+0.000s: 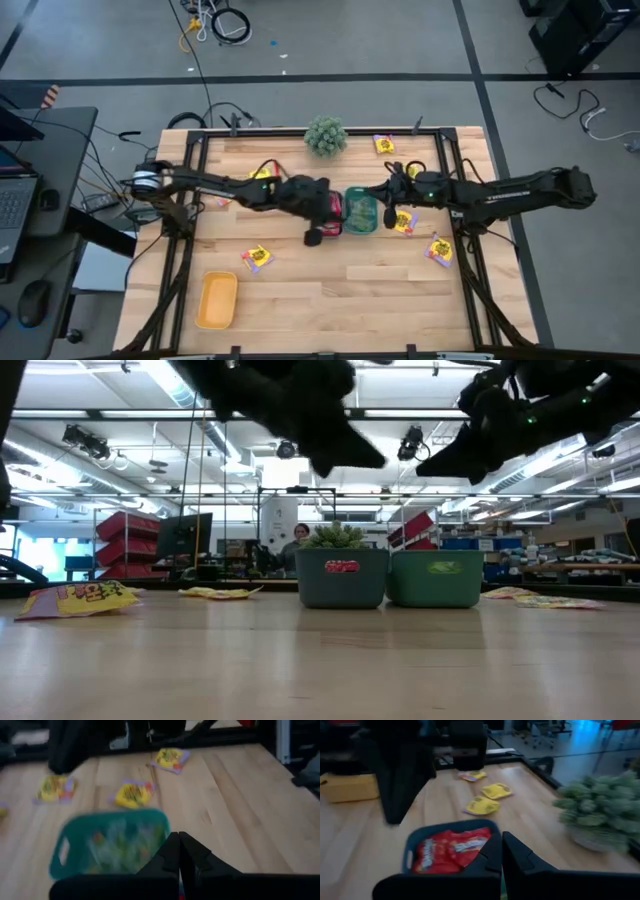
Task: Sort candy
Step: Put the yellow candy pack into the yellow bin
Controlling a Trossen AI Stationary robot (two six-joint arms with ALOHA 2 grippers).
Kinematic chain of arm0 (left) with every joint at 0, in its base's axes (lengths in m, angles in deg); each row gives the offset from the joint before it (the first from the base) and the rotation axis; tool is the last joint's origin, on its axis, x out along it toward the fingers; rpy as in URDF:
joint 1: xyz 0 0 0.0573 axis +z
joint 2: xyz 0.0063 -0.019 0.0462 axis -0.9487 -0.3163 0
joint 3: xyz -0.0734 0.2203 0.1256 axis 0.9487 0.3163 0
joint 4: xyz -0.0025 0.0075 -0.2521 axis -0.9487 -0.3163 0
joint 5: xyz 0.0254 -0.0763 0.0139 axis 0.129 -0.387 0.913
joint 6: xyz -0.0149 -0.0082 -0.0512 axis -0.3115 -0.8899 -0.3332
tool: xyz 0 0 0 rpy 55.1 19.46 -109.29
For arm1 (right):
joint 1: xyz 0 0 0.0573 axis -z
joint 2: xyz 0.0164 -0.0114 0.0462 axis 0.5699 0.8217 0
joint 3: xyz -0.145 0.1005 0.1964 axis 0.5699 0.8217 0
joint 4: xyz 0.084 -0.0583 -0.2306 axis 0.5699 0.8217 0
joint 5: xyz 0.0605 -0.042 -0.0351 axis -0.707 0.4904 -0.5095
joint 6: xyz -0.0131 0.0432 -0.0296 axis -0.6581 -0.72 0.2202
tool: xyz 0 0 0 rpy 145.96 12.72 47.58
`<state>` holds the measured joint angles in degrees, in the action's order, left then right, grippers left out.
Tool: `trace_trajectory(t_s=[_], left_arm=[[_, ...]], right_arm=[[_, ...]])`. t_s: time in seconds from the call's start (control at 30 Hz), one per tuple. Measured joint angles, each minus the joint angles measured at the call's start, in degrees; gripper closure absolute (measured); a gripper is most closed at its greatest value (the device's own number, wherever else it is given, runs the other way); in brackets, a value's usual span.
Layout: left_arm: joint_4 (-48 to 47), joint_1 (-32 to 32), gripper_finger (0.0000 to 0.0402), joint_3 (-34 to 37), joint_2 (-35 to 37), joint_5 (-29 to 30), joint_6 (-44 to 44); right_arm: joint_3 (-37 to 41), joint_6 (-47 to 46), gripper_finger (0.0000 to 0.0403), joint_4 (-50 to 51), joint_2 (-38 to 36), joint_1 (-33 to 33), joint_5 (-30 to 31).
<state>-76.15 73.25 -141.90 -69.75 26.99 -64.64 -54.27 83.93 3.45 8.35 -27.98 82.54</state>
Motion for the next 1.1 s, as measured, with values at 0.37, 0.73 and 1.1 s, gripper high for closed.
trace_trajectory(t_s=[0.37, 0.73, 1.1], left_arm=[[-24.32, -7.69, 0.0401, 9.3, 14.61, 6.45, -8.58], [-47.08, -17.65, 0.039, 9.14, 18.06, 10.56, -29.35], [-51.44, -22.9, 0.0317, 11.35, 17.91, 9.86, -46.71]], right_arm=[[0.07, -2.78, 0.0403, -9.96, 10.05, -4.93, 1.92], [-2.53, -3.0, 0.0401, -10.5, 12.62, -6.61, 2.62], [-2.68, -3.41, 0.0397, -10.02, 13.11, -6.82, 2.62]])
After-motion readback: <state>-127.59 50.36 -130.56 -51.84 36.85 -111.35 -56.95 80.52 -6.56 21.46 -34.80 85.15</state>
